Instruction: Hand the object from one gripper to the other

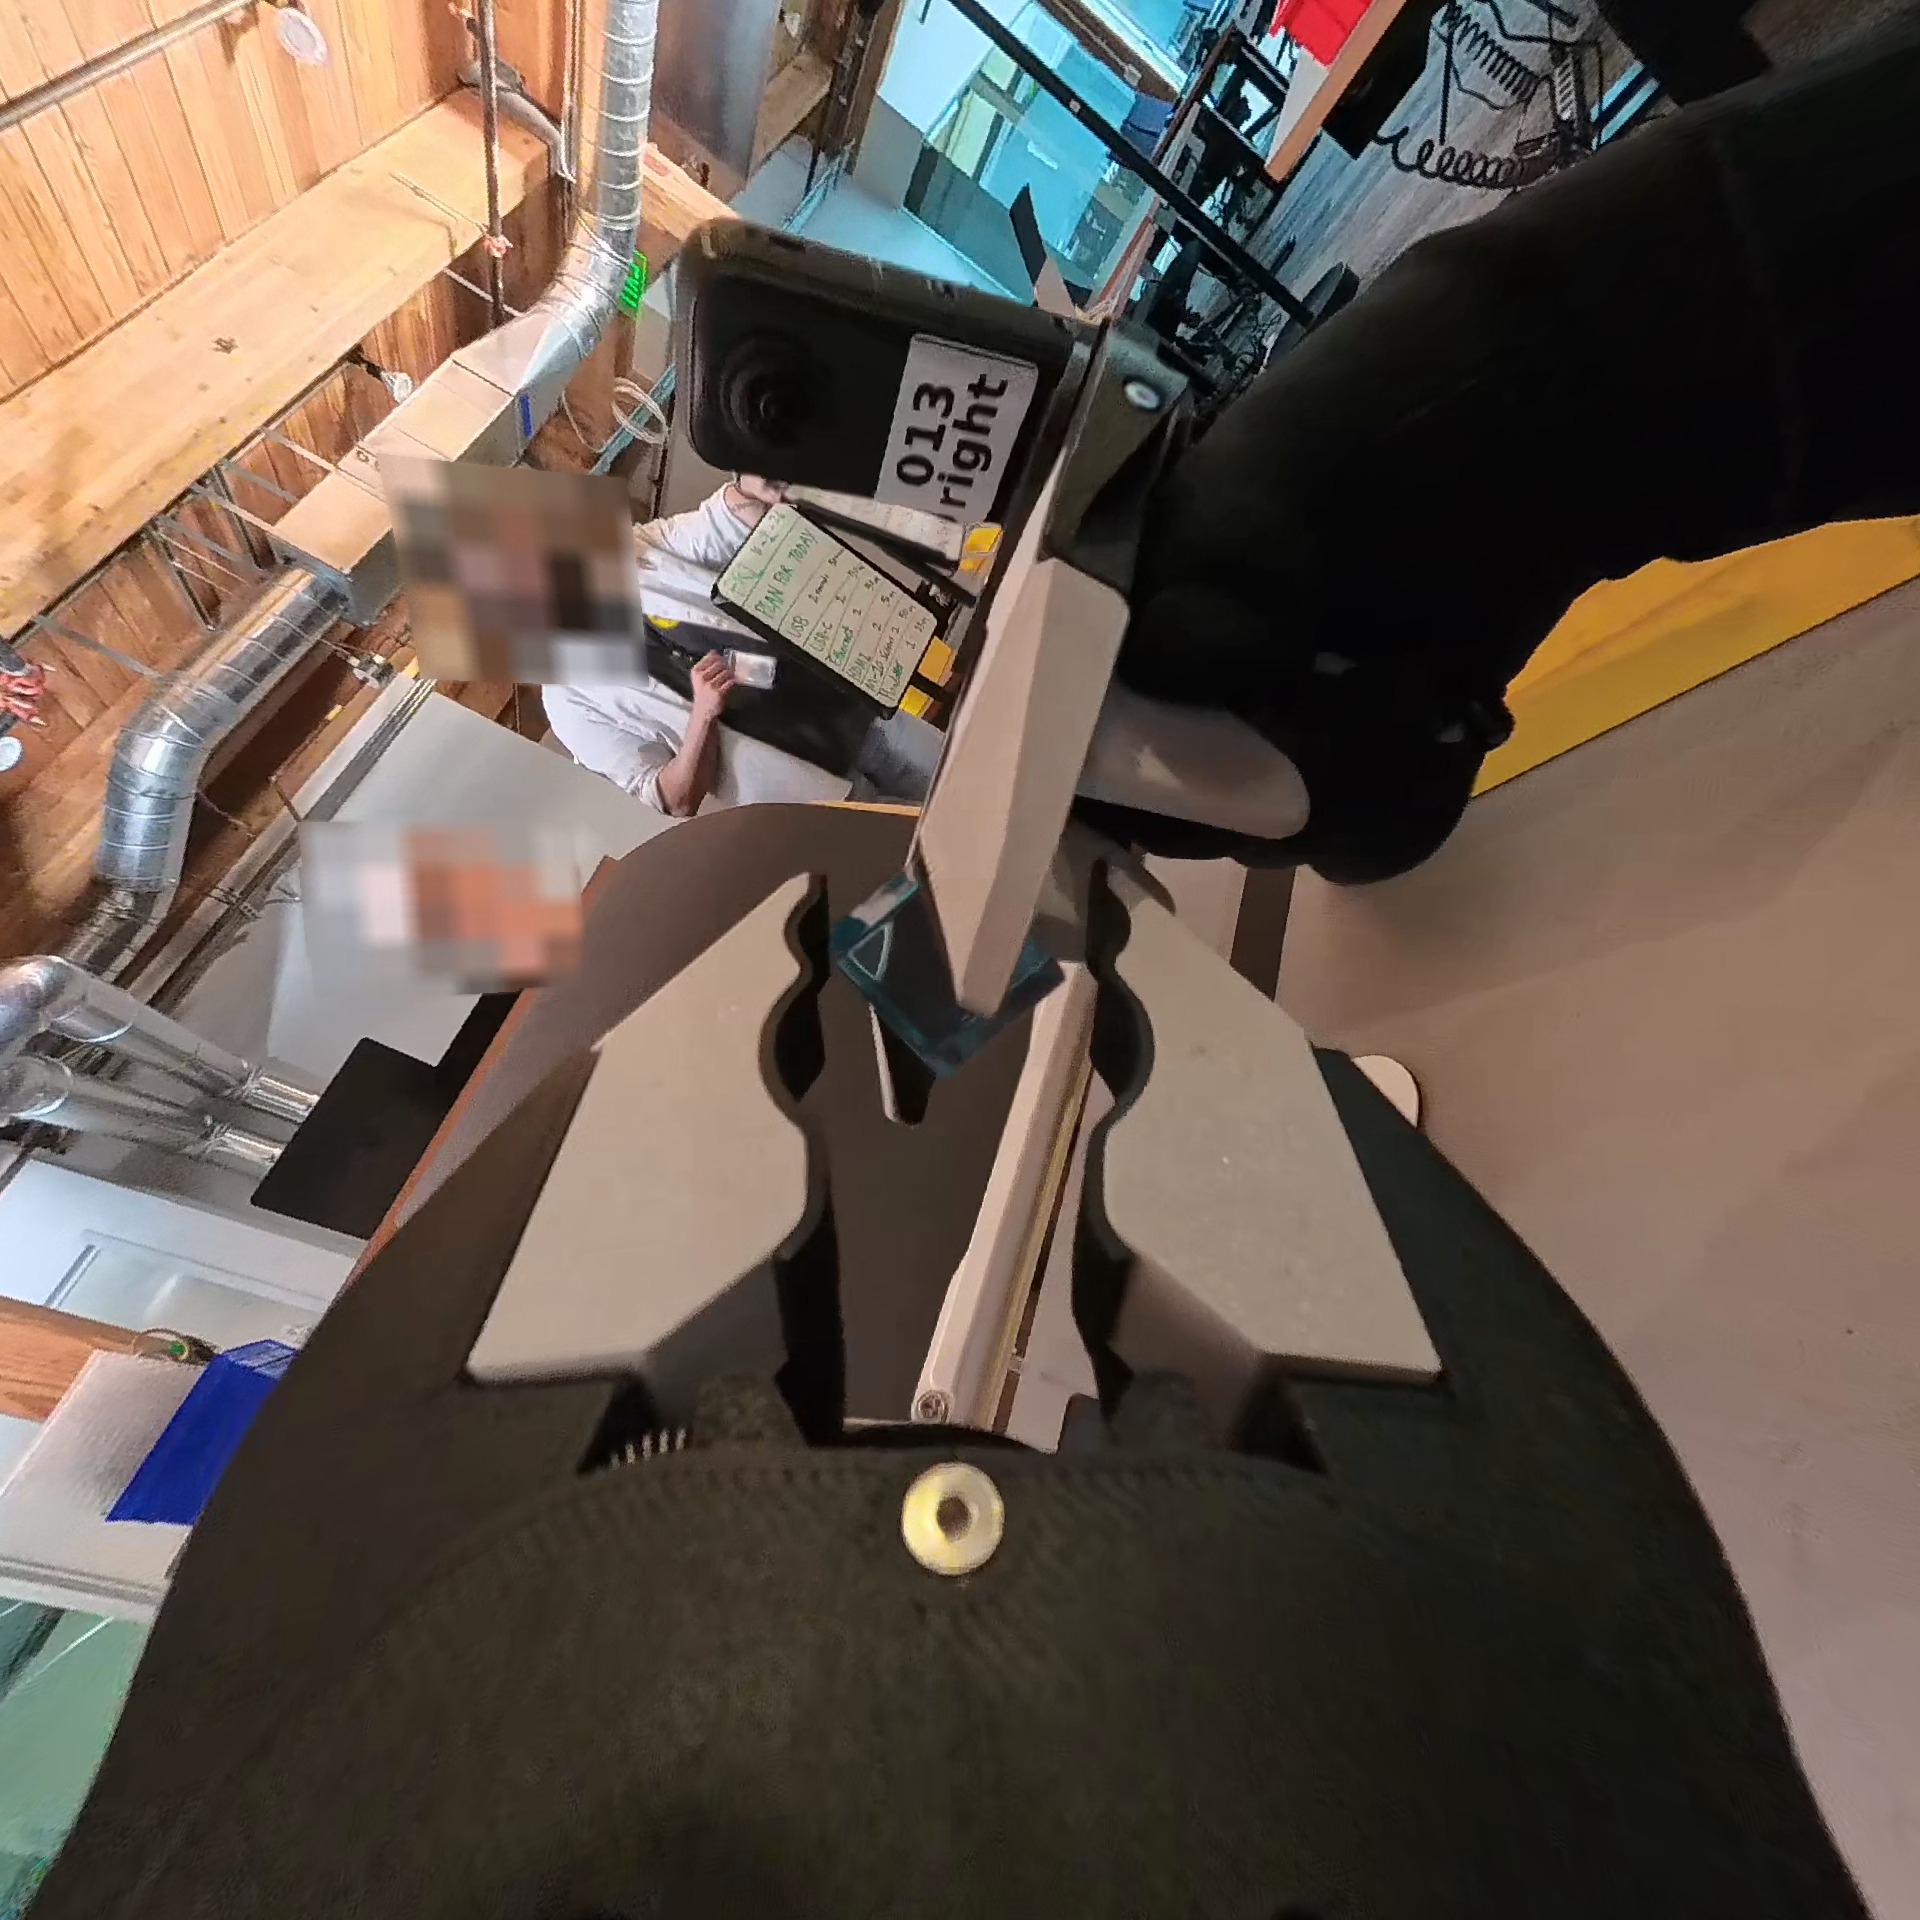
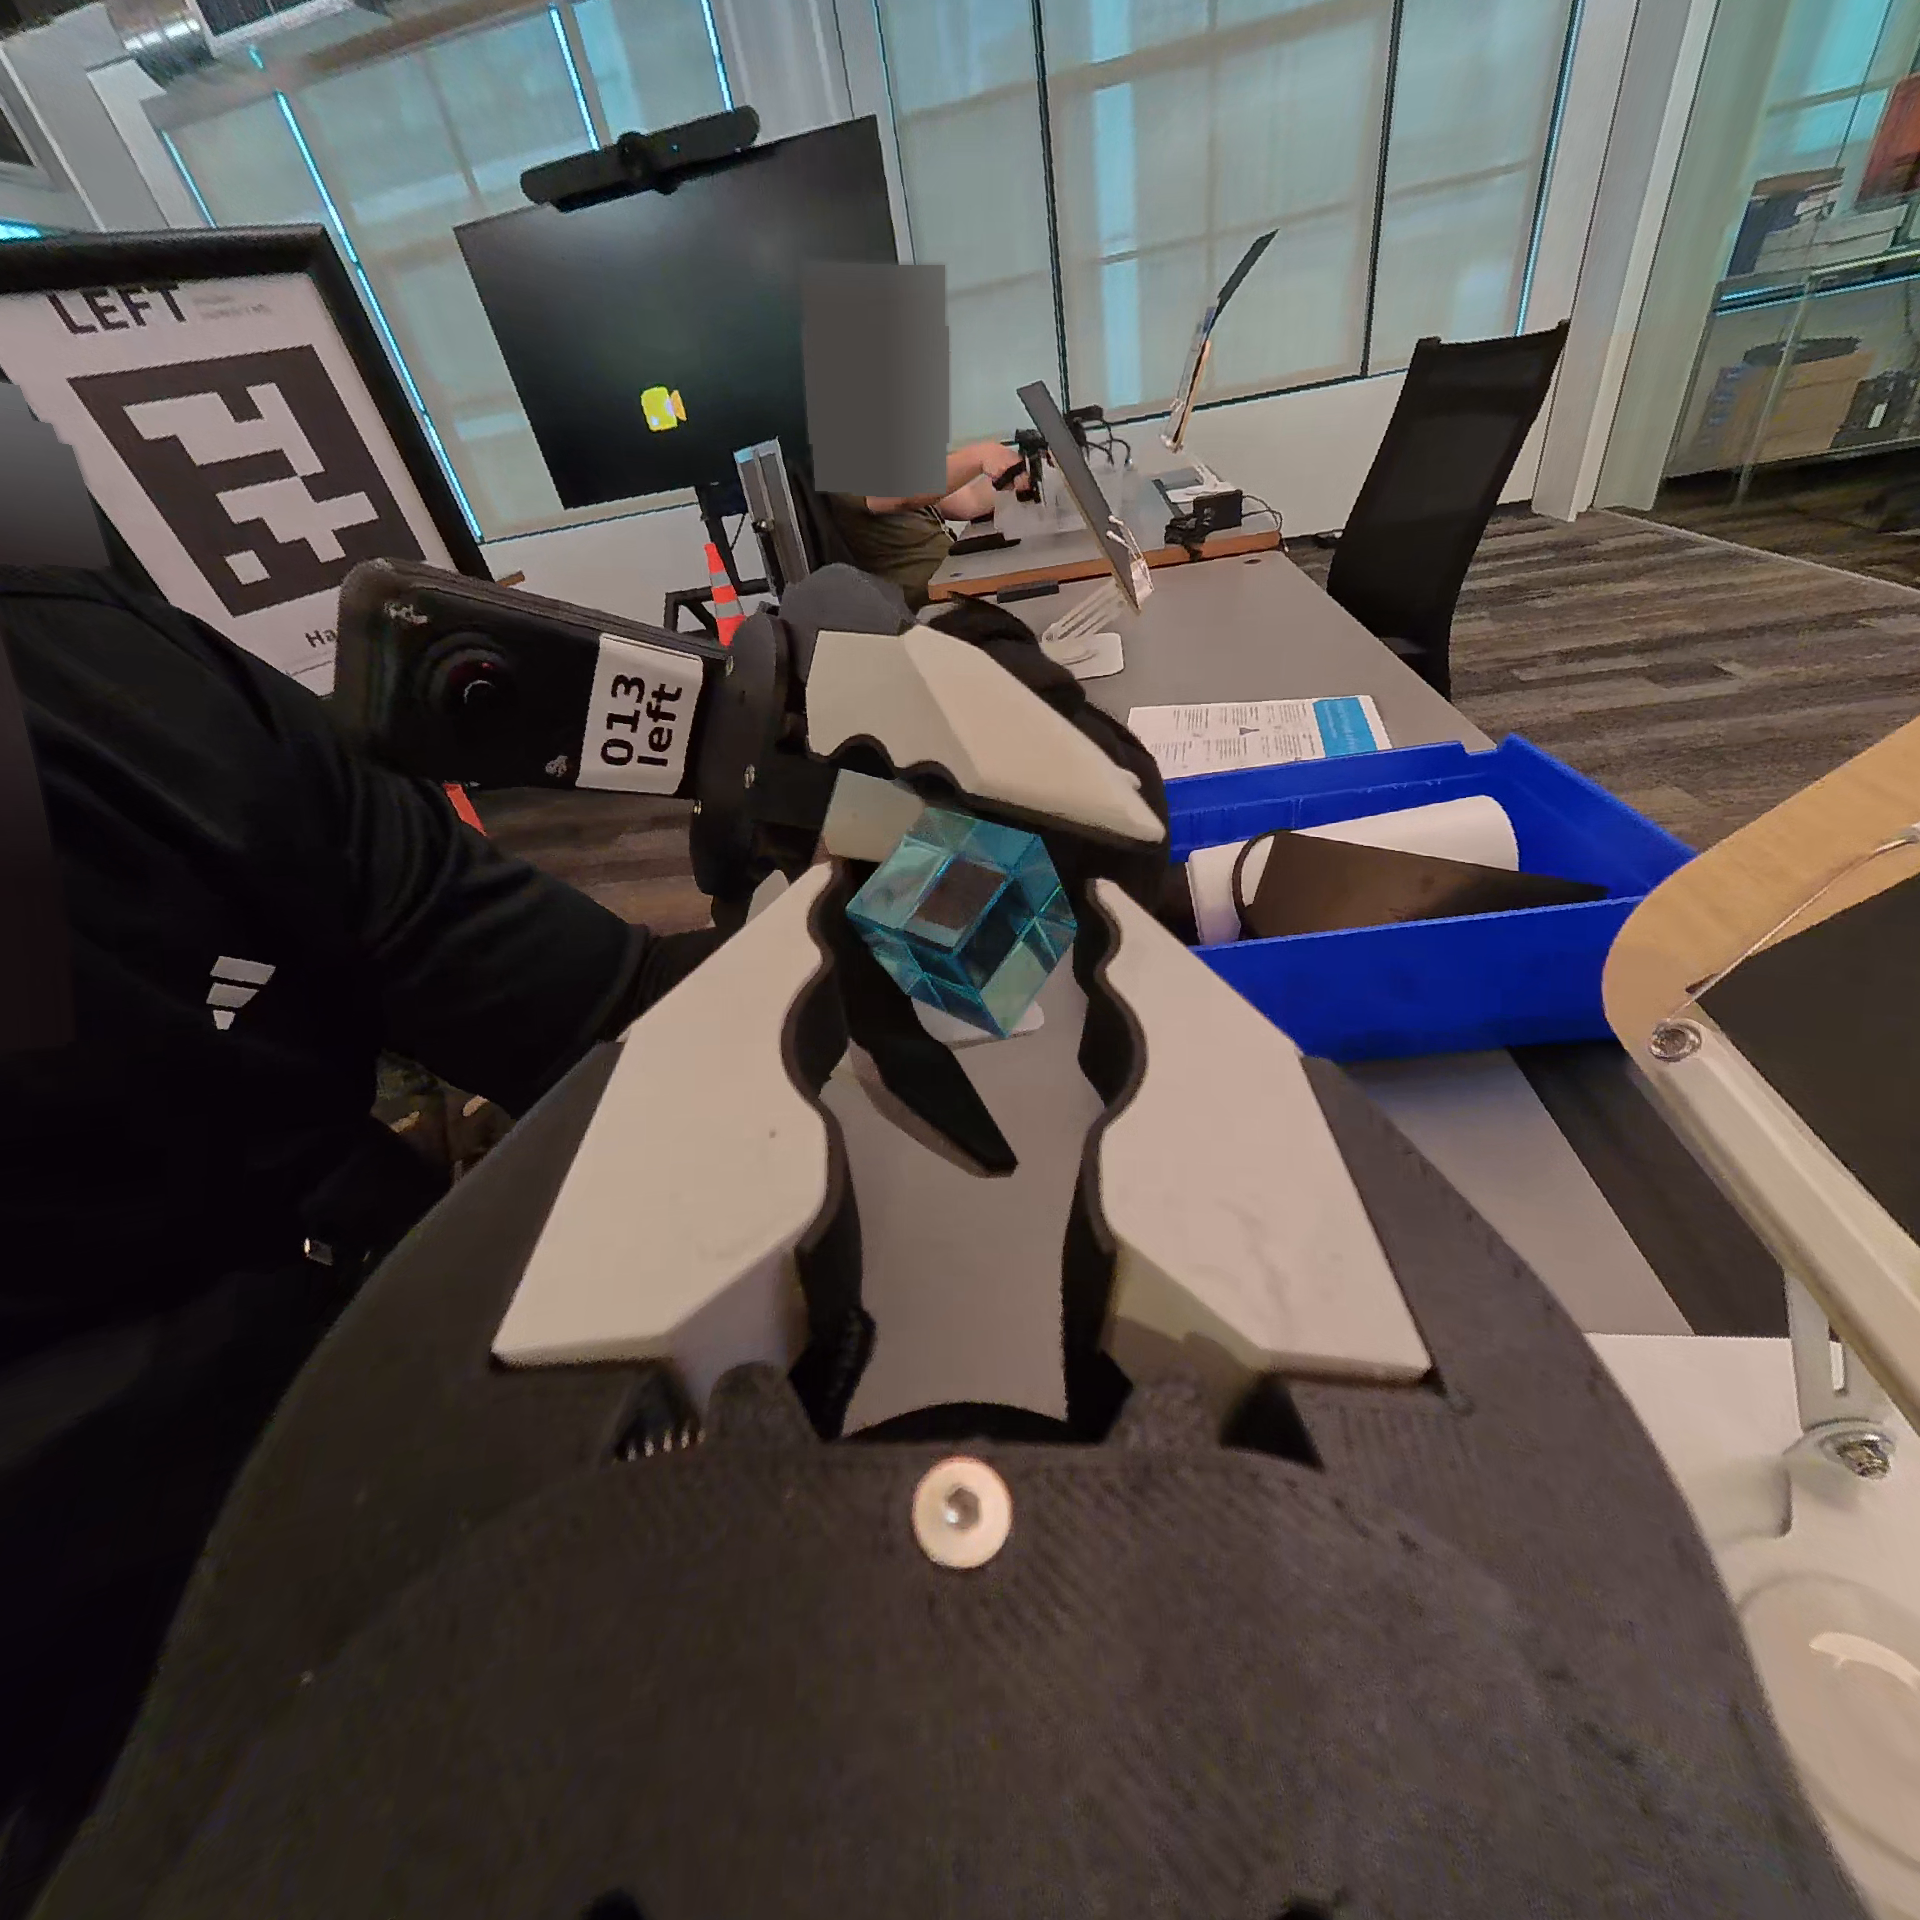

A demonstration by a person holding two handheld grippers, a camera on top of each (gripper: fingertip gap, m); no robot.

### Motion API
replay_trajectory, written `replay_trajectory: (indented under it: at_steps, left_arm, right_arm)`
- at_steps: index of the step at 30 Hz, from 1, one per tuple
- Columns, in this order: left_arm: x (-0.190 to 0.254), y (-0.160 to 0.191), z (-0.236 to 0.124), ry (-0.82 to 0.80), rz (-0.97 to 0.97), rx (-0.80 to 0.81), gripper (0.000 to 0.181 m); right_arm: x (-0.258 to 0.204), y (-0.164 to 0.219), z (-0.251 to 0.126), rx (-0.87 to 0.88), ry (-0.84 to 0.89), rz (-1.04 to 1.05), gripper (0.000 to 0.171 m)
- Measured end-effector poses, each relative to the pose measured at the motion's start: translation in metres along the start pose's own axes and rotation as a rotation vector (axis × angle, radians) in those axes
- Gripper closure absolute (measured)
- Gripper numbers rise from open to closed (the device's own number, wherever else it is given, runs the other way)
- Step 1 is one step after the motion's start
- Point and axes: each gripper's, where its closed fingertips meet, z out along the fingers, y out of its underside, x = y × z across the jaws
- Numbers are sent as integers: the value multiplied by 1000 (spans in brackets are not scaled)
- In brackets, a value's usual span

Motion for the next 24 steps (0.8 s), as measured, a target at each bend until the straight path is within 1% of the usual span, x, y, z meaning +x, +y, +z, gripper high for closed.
replay_trajectory:
  at_steps: [3, 6, 14, 18, 20, 22, 24]
  left_arm:
    - [2, -1, 0, 18, -16, 10, 135]
    - [3, 0, 0, 21, -14, 5, 142]
    - [1, 1, 0, 8, 3, -8, 143]
    - [-1, 2, 0, 2, -18, -11, 143]
    - [-2, 2, -1, 4, -28, -10, 143]
    - [-4, 2, -2, 3, -52, -3, 143]
    - [-6, 3, -3, 8, -90, 2, 143]
  right_arm:
    - [0, 3, 1, -22, 7, -14, 131]
    - [0, 6, 2, -40, 10, -21, 131]
    - [0, 5, 2, -42, 34, -39, 130]
    - [3, 2, 1, -31, 59, -53, 131]
    - [5, 1, -1, -22, 74, -53, 122]
    - [8, 0, -4, -24, 95, -69, 118]
    - [11, -6, -8, -6, 140, -117, 110]
